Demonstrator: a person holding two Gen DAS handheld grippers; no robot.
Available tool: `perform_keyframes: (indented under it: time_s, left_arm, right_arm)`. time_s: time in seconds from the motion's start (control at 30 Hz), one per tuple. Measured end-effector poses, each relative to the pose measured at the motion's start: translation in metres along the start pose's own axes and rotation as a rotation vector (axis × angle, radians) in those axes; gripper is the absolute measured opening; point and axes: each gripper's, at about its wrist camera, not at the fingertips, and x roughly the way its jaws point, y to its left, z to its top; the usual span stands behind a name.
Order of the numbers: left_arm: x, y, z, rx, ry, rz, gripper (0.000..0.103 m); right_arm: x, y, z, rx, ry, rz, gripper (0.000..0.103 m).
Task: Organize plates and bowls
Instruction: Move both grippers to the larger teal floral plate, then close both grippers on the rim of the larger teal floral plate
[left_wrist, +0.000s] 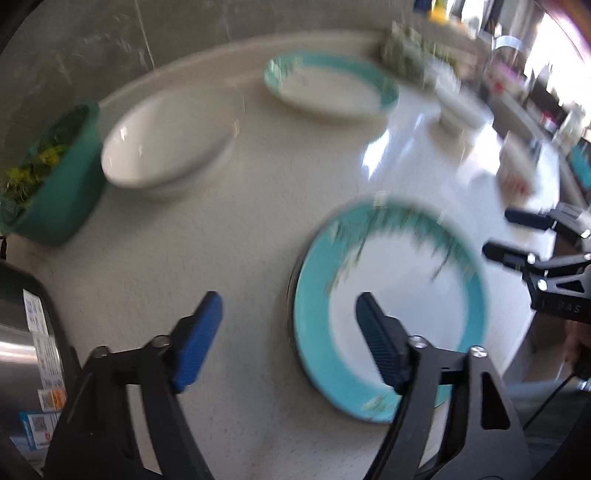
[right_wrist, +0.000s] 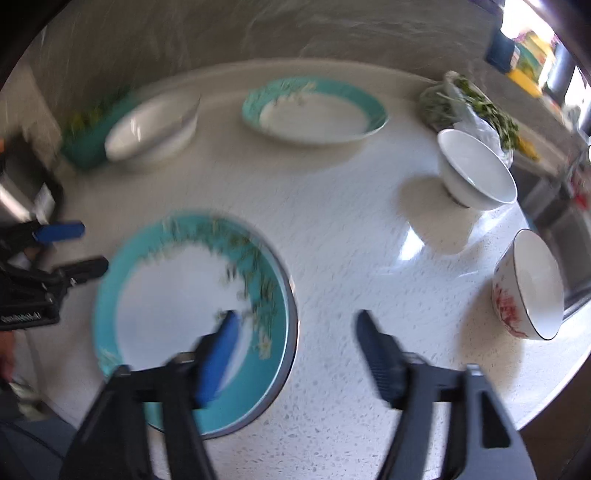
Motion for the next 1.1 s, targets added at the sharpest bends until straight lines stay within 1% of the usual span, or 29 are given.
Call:
perform_keyframes:
  time_s: [0.03, 0.07, 0.13, 0.17, 0.2, 0.23, 0.3, 0.37, 0.4, 0.43, 0.47, 0.5, 0.57, 0.6, 0.63, 0.67, 0.7, 0.73, 0.77, 0.8, 0.87, 0.9, 0.93, 1.0, 1.03, 1.1]
  left_arm:
    - [-0.006, 0.000, 0.008, -0.010, -0.023, -0.021, 0.085]
    - [-0.012, -0.001, 0.017, -0.018, -0.046, -0.044, 0.094]
    - [-0.019, -0.004, 0.037, -0.047, -0.092, -0.113, 0.095]
    - [-0.018, -0.005, 0.045, -0.067, -0.103, -0.137, 0.096]
    - [-0.017, -0.003, 0.056, -0.098, -0.105, -0.163, 0.096]
    - [-0.011, -0.002, 0.067, -0.140, -0.100, -0.194, 0.096]
    - [-0.002, -0.003, 0.089, -0.207, -0.112, -0.218, 0.096]
    - [0.007, -0.005, 0.116, -0.296, -0.125, -0.262, 0.096]
    - [0.015, -0.005, 0.130, -0.337, -0.133, -0.258, 0.096]
    - [0.022, -0.005, 0.141, -0.364, -0.131, -0.220, 0.099]
    - [0.030, -0.006, 0.153, -0.381, -0.120, -0.191, 0.099]
    - [0.037, -0.006, 0.162, -0.397, -0.110, -0.191, 0.099]
    - [0.058, -0.005, 0.179, -0.443, -0.073, -0.192, 0.099]
    - [0.070, -0.003, 0.187, -0.466, -0.048, -0.183, 0.099]
    - [0.080, 0.003, 0.190, -0.493, -0.032, -0.187, 0.099]
    - [0.091, 0.006, 0.193, -0.526, -0.012, -0.188, 0.099]
    - [0.102, 0.011, 0.195, -0.561, 0.015, -0.169, 0.099]
    - [0.113, 0.016, 0.195, -0.601, 0.051, -0.149, 0.099]
    - [0.123, 0.019, 0.195, -0.635, 0.074, -0.144, 0.097]
    - [0.132, 0.023, 0.197, -0.661, 0.084, -0.146, 0.097]
    - [0.140, 0.026, 0.200, -0.677, 0.086, -0.116, 0.093]
    - [0.142, 0.026, 0.202, -0.670, 0.086, -0.083, 0.093]
    - [0.144, 0.025, 0.206, -0.661, 0.082, -0.070, 0.093]
    - [0.147, 0.024, 0.212, -0.654, 0.084, -0.069, 0.090]
    - [0.147, 0.021, 0.216, -0.637, 0.081, -0.061, 0.090]
    - [0.145, 0.017, 0.221, -0.611, 0.077, -0.035, 0.090]
  right_arm:
    - [-0.010, -0.015, 0.010, 0.050, -0.015, 0.082, 0.085]
    - [-0.014, -0.025, 0.018, 0.077, -0.018, 0.133, 0.086]
    - [-0.024, -0.052, 0.043, 0.130, -0.023, 0.287, 0.086]
    - [-0.029, -0.063, 0.058, 0.133, -0.032, 0.336, 0.086]
    - [-0.034, -0.074, 0.074, 0.122, -0.047, 0.373, 0.086]
    - [-0.039, -0.090, 0.097, 0.097, -0.069, 0.415, 0.088]
    - [-0.039, -0.113, 0.129, 0.081, -0.088, 0.459, 0.091]
    - [-0.031, -0.144, 0.169, 0.107, -0.083, 0.497, 0.096]
    - [-0.025, -0.157, 0.188, 0.120, -0.066, 0.526, 0.096]
    - [-0.015, -0.172, 0.208, 0.134, -0.056, 0.549, 0.096]
    - [-0.005, -0.183, 0.222, 0.140, -0.041, 0.562, 0.096]
    - [0.015, -0.194, 0.243, 0.137, 0.003, 0.589, 0.096]
    - [0.040, -0.204, 0.262, 0.147, 0.067, 0.591, 0.092]
    - [0.061, -0.205, 0.276, 0.140, 0.126, 0.598, 0.090]
    - [0.073, -0.203, 0.281, 0.126, 0.165, 0.616, 0.085]
    - [0.086, -0.201, 0.287, 0.115, 0.190, 0.630, 0.084]
    - [0.098, -0.199, 0.291, 0.104, 0.212, 0.632, 0.083]
    - [0.115, -0.194, 0.298, 0.087, 0.252, 0.635, 0.082]
    - [0.122, -0.192, 0.297, 0.079, 0.270, 0.638, 0.080]
    - [0.135, -0.187, 0.302, 0.063, 0.291, 0.639, 0.079]
    - [0.151, -0.183, 0.302, 0.046, 0.324, 0.630, 0.077]
    - [0.160, -0.181, 0.305, 0.042, 0.340, 0.622, 0.076]
    - [0.167, -0.180, 0.306, 0.034, 0.354, 0.621, 0.074]
    - [0.174, -0.181, 0.308, 0.022, 0.370, 0.617, 0.073]
    - [0.178, -0.179, 0.309, 0.012, 0.374, 0.605, 0.073]
    - [0.181, -0.178, 0.310, -0.003, 0.385, 0.615, 0.073]
